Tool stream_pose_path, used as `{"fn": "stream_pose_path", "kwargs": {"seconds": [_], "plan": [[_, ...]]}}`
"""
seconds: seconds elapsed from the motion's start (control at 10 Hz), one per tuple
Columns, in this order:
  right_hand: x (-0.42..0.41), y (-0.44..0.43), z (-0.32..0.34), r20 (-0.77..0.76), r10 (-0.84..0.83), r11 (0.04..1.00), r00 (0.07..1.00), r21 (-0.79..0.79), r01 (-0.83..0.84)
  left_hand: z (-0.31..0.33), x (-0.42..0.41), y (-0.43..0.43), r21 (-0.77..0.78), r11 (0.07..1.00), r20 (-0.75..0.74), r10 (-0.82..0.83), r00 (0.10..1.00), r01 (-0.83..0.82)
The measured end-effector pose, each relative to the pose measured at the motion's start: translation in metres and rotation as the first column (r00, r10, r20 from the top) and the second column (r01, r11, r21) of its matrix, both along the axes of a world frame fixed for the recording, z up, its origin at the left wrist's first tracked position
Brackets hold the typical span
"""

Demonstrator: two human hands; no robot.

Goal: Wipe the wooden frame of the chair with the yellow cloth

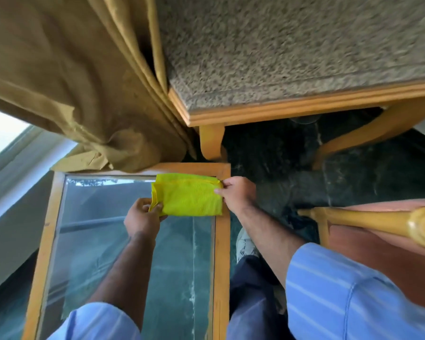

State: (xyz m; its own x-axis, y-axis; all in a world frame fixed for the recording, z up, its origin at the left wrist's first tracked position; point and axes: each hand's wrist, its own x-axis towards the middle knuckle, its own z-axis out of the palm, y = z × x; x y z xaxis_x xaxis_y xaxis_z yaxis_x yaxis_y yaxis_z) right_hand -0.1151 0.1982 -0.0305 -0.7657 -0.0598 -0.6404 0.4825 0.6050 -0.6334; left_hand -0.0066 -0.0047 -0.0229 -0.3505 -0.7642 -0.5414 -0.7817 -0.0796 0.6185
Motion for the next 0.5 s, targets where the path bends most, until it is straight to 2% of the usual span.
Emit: {"fn": "stream_pose_path", "kwargs": {"seconds": [0.1, 0.2, 0.3, 0.4, 0.5], "plan": [[0.001, -0.009, -0.022, -0.065, 0.088, 0.988, 0.994, 0.135, -0.078, -0.023, 0.002, -0.01, -0.123, 0.97, 0.224, -0.179, 0.958, 0.21], [0.002, -0.01, -0.032, -0.105, 0.173, 0.957, 0.979, 0.254, -0.141, -0.032, 0.002, -0.011, -0.158, 0.915, 0.358, -0.298, 0.885, 0.372], [0.008, -0.004, -0.034, -0.177, 0.406, 0.786, 0.897, 0.569, -0.243, -0.034, -0.001, -0.005, -0.119, 0.853, 0.485, -0.397, 0.779, 0.508], [0.01, 0.002, -0.023, -0.17, 0.536, 0.7, 0.827, 0.637, -0.323, -0.021, -0.002, -0.002, -0.134, 0.83, 0.538, -0.399, 0.743, 0.542], [0.016, 0.014, 0.002, -0.22, 0.648, 0.654, 0.729, 0.652, -0.385, 0.003, 0.01, 0.012, -0.318, 0.646, 0.555, -0.467, 0.689, 0.694]]}}
